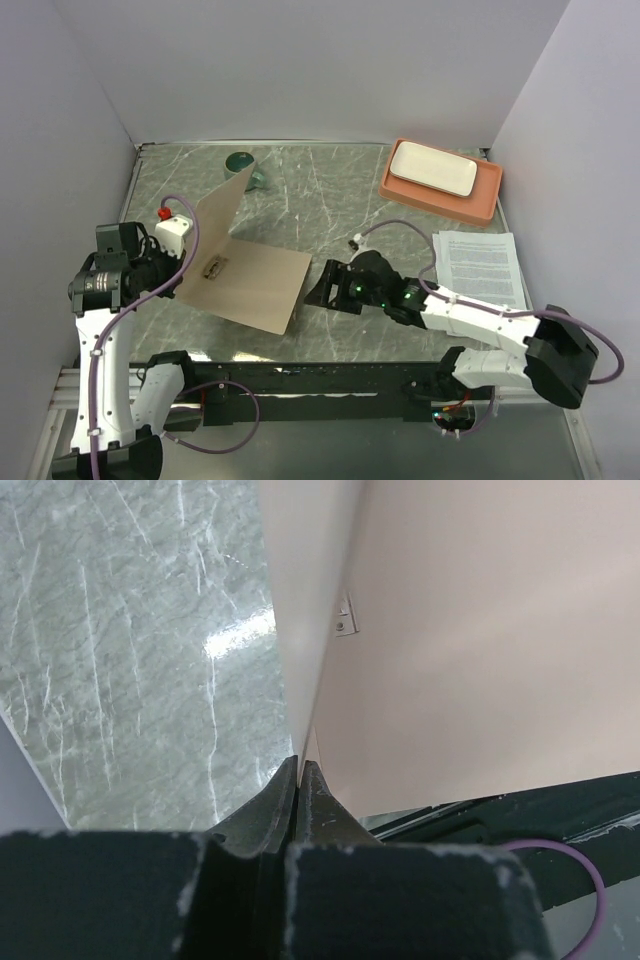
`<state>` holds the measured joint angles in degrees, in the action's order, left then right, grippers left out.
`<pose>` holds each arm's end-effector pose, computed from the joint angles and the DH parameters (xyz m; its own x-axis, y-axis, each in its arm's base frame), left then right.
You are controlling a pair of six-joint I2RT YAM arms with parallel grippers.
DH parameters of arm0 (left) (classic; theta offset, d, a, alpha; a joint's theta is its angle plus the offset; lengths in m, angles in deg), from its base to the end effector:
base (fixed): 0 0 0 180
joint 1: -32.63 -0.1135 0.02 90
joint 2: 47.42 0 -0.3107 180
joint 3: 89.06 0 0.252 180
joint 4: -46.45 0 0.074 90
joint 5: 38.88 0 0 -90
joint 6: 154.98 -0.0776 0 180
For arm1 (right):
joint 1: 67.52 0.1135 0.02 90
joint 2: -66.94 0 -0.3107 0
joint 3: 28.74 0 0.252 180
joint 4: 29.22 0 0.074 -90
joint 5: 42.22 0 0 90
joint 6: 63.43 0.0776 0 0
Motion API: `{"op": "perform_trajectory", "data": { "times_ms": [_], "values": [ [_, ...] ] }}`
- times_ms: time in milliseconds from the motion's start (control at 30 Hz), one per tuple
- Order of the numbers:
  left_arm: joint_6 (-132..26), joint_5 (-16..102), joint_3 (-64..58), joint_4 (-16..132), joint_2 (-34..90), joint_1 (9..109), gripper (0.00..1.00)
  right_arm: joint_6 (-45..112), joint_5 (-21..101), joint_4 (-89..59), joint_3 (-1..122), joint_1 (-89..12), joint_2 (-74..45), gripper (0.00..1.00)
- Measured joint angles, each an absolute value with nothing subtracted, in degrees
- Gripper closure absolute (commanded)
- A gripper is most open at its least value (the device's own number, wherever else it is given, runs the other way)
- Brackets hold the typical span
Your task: Put the files into the folder
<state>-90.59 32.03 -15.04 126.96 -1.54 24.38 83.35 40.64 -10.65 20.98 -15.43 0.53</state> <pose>0.1183 -0.0085 0.3387 -0.6800 0.3142 -0.6625 0.3947 0.9183 0.0303 0.1523 0.2113 0.2387 -0.9014 0.1935 -0.3873 -0.1663 0.6712 0.7224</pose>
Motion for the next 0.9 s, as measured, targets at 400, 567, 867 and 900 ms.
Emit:
{"op": "perform_trajectory", "data": {
  "times_ms": [400,567,867,900],
  "values": [
    [-89.5,32.1,-15.0,127.6,-2.8,24.5,0.99,95.9,36.2,-26.8,21.0,-12.0,-13.3,0.21],
    [-89.3,32.4,-15.0,127.7,-3.1,24.5,0.99,99.8,34.9,-31.8,21.5,-11.6,-18.2,0.42],
    [-89.2,32.5,-16.1,128.3,-4.5,24.5,0.99,100.6,36.2,-33.1,22.6,-10.9,-18.5,0.98],
    [-89.2,32.5,-16.2,128.4,-4.7,24.5,0.98,100.0,37.0,-31.8,22.6,-10.9,-17.2,1.00]
  ]
}}
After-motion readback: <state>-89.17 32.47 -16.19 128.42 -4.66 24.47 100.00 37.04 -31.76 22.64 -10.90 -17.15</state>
